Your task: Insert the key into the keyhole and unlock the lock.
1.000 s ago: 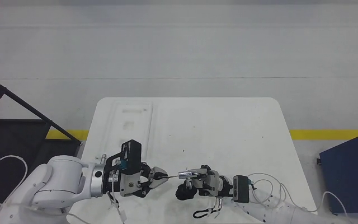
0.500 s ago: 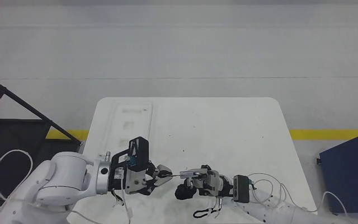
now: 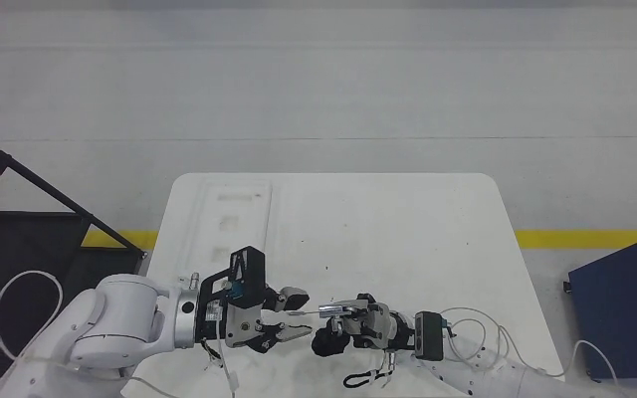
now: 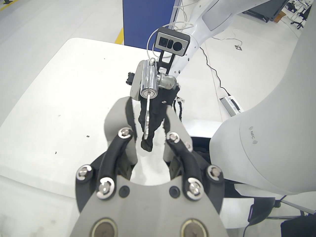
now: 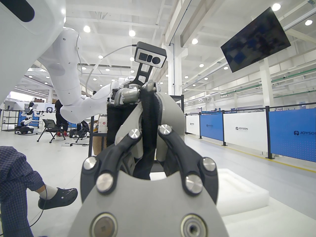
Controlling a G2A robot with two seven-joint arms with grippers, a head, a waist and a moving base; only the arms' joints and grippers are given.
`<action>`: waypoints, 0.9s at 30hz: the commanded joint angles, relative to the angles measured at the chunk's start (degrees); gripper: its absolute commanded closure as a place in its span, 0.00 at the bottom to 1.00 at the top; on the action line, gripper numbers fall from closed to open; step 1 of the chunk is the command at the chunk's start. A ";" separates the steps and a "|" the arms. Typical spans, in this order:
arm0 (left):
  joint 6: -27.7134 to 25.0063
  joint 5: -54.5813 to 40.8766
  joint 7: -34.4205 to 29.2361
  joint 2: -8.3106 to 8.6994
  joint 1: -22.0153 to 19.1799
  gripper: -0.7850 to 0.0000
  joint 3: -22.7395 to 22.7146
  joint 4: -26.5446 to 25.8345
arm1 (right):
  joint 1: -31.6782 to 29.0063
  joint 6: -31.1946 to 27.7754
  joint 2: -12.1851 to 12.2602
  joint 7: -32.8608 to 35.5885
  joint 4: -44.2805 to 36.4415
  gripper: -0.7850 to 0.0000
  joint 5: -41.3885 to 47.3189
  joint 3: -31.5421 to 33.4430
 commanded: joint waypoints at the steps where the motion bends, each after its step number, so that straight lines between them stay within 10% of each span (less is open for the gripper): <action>1: -0.79 0.02 0.56 0.03 0.80 0.00 -0.70 0.57 | 0.00 0.00 0.00 0.00 0.00 1.00 0.00 0.00; 16: -12.94 3.16 11.65 -0.30 7.69 0.00 -6.44 5.88 | 0.00 0.00 0.00 0.00 0.00 1.00 0.00 0.00; 27: -13.14 4.46 13.51 -0.86 4.83 0.00 -2.31 6.40 | 0.00 0.00 0.00 0.00 0.00 1.00 0.00 0.00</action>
